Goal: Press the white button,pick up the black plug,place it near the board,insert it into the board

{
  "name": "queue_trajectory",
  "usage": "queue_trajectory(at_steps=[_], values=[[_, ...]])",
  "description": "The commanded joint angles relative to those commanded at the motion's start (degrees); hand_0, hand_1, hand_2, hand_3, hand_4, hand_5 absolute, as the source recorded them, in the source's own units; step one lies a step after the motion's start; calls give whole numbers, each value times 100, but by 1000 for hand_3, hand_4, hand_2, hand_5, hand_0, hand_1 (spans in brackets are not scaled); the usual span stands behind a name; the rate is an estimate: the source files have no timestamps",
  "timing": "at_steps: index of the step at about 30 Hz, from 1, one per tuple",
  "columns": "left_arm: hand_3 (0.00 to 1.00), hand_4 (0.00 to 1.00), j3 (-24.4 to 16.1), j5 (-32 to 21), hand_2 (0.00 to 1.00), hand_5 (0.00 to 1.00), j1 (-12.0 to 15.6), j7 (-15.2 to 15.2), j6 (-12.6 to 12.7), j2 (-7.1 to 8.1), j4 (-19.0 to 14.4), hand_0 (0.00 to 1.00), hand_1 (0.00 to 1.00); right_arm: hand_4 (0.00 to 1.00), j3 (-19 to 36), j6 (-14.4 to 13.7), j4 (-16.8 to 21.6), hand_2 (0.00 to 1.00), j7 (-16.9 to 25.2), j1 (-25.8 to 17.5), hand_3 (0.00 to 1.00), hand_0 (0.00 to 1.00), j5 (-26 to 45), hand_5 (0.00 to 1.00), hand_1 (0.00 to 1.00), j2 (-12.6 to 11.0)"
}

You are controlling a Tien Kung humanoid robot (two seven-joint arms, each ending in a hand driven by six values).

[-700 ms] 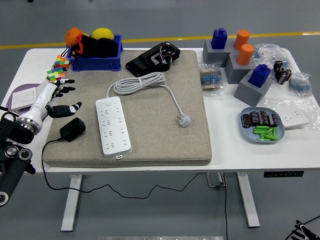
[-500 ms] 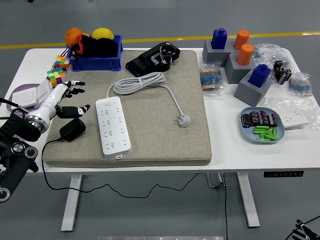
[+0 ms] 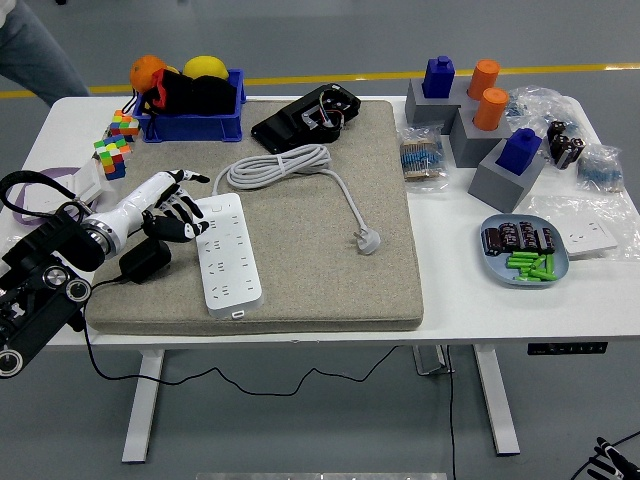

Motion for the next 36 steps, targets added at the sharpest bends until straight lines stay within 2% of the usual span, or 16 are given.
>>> queue_trajectory(at_steps=[3,4,9,10,12,16,26,36], values=[[867,720,238,-99,222,2,-172,118,-51,21,94,122,185,740,-4,1,1,678,1,-3,623,714,4,481,694,4],[859,619,357,-148,164,2,-261,187,-79,30,149,53,94,740,-1,1,0,677,1,-4,624,714,5,480,694,7],[859,619,988,-312,164,2,-716,476,-188,58,452,53,94,740,2,0,-1,677,0,-11,624,714,9,480,694,5],[846,589,1097,-333,151,2,-784,526,-200,59,499,40,76,740,2,-1,-2,678,-1,-13,624,714,10,480,694,4],[846,589,1324,-388,151,2,-971,733,-265,38,655,40,76,740,7,-3,-3,678,-2,-6,624,714,10,480,694,-4],[844,591,1561,-464,152,2,-1199,962,-335,-38,893,33,70,740,30,-6,-5,677,-2,-6,623,714,10,480,694,-2],[841,600,1915,-584,147,5,-1536,1192,-420,-178,1219,29,68,740,52,-2,-11,677,-3,-6,623,714,7,479,694,8],[819,602,2156,-663,142,10,-1699,1386,-523,-192,1293,23,66,740,55,-2,-11,677,-5,-10,623,714,5,480,695,1]])
